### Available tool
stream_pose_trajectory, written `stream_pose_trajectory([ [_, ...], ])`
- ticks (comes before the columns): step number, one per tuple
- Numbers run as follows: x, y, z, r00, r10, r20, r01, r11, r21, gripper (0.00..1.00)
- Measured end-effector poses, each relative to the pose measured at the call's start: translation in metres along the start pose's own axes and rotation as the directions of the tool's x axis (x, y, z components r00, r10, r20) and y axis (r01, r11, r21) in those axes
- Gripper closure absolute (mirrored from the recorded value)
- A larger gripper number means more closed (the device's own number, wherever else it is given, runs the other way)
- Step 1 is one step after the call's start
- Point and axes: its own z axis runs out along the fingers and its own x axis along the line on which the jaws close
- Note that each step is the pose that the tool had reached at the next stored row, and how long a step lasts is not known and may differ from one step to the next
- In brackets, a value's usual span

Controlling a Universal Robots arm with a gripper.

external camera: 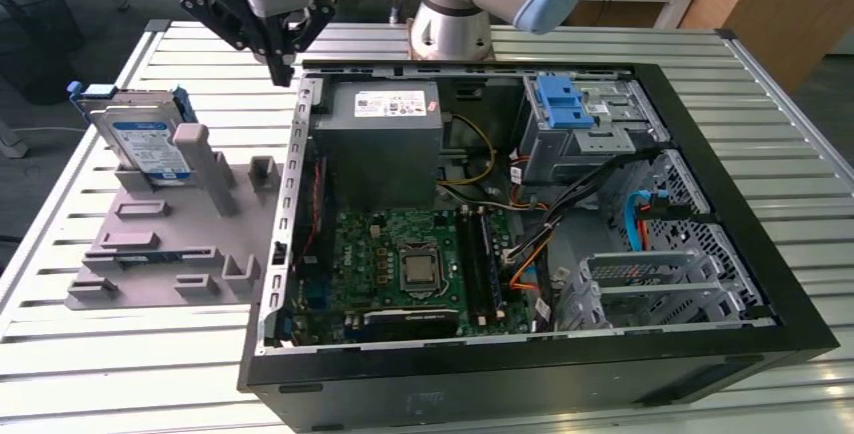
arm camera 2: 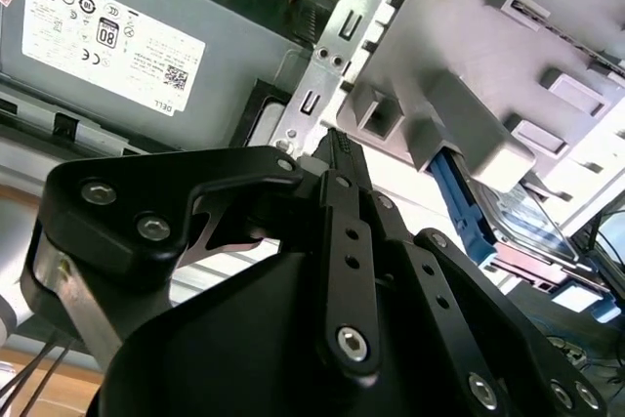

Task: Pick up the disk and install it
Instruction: 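Reach for the disk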

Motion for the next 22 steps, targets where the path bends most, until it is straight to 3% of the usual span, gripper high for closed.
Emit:
stream_pose_trajectory([
  [16,0.0322,0.0035,0.0012,1.0000,0.000,0.0000,0.000,1.0000,0.0000,0.89],
  [22,0.0397,0.0041,0.0019,1.0000,0.000,0.0000,0.000,1.0000,-0.0001,0.89],
])
